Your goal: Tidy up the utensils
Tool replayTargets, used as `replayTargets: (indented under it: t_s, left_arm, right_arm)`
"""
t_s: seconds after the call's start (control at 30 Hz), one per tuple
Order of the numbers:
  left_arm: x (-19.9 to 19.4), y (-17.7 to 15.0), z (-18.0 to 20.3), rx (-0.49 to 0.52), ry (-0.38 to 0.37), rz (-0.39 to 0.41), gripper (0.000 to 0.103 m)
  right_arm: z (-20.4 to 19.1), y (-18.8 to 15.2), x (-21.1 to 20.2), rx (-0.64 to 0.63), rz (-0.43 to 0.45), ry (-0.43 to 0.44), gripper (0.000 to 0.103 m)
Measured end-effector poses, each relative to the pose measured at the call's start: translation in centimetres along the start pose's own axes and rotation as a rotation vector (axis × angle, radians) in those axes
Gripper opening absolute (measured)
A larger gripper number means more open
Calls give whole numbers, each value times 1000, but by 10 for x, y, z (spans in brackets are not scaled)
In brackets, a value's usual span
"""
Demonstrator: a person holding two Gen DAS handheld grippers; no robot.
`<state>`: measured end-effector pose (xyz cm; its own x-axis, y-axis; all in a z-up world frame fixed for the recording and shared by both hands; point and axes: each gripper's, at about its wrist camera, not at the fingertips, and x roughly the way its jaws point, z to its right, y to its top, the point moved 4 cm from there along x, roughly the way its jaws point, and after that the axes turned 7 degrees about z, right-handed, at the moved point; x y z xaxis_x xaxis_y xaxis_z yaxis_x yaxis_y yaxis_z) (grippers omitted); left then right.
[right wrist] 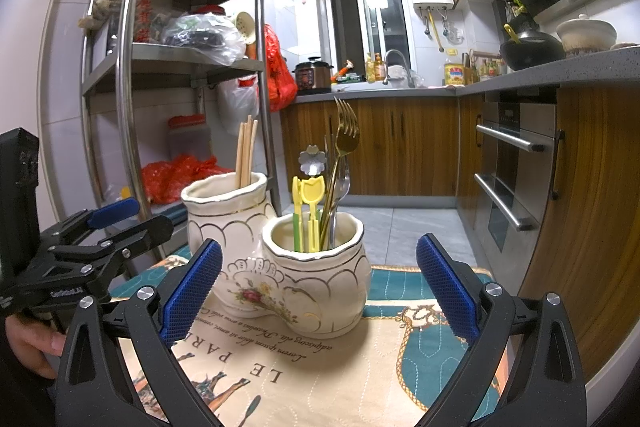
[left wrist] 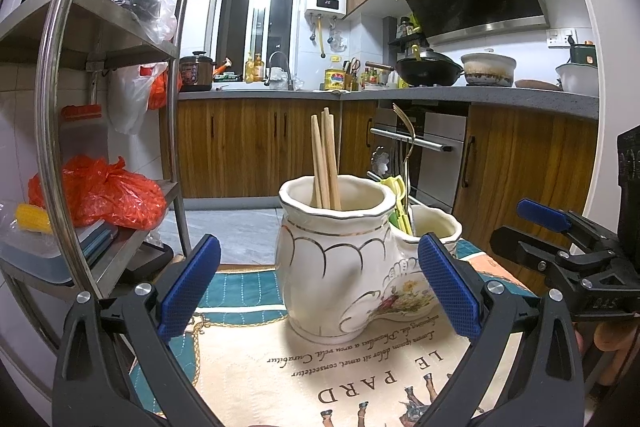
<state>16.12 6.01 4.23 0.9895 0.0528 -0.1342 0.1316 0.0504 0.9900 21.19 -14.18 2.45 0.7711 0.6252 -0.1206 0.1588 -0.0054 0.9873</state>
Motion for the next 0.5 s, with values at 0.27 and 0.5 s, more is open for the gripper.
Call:
replayTargets:
  t_s: [0.27,0.5]
  left_arm:
    - [0,0,-1,2,-4,2,97]
    - [1,-1,-2,-4,-4,-11,97]
  right_arm:
    - [0,-1,0,2,0,1,97]
    - [0,-1,1,3,0,0,97]
